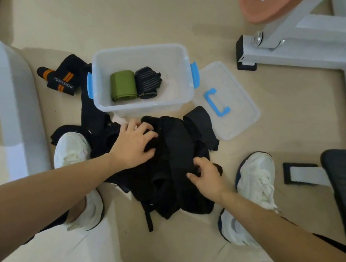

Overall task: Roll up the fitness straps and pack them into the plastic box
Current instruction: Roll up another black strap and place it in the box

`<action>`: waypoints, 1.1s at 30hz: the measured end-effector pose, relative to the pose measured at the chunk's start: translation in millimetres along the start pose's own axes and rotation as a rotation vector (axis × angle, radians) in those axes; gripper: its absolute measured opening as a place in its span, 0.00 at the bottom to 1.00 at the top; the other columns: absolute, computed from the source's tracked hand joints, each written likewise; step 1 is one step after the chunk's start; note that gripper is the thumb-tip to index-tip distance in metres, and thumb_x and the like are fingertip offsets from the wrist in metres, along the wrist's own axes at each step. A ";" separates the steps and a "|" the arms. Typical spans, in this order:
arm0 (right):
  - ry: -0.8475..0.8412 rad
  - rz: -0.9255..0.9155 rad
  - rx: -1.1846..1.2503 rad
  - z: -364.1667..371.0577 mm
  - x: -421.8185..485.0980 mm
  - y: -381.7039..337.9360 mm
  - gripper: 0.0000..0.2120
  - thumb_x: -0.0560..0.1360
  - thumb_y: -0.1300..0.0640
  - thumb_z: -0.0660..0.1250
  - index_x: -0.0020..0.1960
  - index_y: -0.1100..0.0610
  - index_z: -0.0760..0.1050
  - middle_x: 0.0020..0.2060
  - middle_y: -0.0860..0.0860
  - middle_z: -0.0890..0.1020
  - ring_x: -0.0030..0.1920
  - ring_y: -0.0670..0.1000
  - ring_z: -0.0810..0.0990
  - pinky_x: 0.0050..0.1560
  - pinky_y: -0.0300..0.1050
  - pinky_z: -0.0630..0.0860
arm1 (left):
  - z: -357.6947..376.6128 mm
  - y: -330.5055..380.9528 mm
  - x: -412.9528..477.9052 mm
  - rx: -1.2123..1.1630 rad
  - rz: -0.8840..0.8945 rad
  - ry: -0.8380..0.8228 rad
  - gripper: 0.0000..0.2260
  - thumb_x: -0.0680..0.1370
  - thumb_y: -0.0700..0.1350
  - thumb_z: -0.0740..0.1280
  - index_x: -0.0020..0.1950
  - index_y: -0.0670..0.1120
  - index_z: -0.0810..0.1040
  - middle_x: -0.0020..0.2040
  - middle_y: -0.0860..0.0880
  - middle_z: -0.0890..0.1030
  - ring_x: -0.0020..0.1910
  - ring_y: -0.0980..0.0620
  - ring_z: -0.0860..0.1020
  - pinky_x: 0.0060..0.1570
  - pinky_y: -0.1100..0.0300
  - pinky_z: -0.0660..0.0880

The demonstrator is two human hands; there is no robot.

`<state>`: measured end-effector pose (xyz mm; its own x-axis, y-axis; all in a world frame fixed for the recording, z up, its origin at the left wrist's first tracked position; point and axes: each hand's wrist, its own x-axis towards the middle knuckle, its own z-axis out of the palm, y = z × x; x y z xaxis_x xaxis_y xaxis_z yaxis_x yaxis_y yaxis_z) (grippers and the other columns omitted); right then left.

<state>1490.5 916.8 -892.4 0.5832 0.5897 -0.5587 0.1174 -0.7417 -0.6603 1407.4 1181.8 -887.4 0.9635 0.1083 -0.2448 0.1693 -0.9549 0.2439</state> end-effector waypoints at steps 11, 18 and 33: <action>-0.266 -0.514 -0.584 13.8 -37.2 -14.7 0.33 0.81 0.61 0.62 0.79 0.39 0.55 0.62 0.47 0.68 0.43 0.49 0.77 0.44 0.46 0.80 | -6.7 50.3 10.7 -0.969 -0.549 -0.378 0.26 0.76 0.41 0.73 0.73 0.48 0.71 0.51 0.47 0.82 0.46 0.49 0.82 0.40 0.57 0.79; -0.262 -0.250 -0.419 -0.4 -42.8 17.1 0.29 0.77 0.45 0.69 0.76 0.46 0.66 0.62 0.44 0.73 0.55 0.44 0.78 0.54 0.38 0.74 | -9.3 15.6 -7.4 -1.116 -0.590 -0.190 0.06 0.84 0.46 0.65 0.51 0.51 0.82 0.45 0.48 0.84 0.49 0.46 0.84 0.42 0.59 0.80; -0.103 0.137 -0.199 -46.0 -14.2 49.8 0.04 0.77 0.57 0.72 0.44 0.56 0.81 0.36 0.56 0.81 0.39 0.52 0.79 0.44 0.48 0.74 | -37.5 -33.8 -13.2 0.062 -0.168 0.047 0.10 0.78 0.53 0.67 0.48 0.49 0.82 0.43 0.49 0.82 0.48 0.45 0.79 0.38 0.55 0.69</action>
<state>1525.0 856.8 -894.3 0.5210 0.5016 -0.6906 0.2051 -0.8590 -0.4692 1396.7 1223.0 -857.2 0.9316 0.2794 -0.2325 0.3172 -0.9372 0.1449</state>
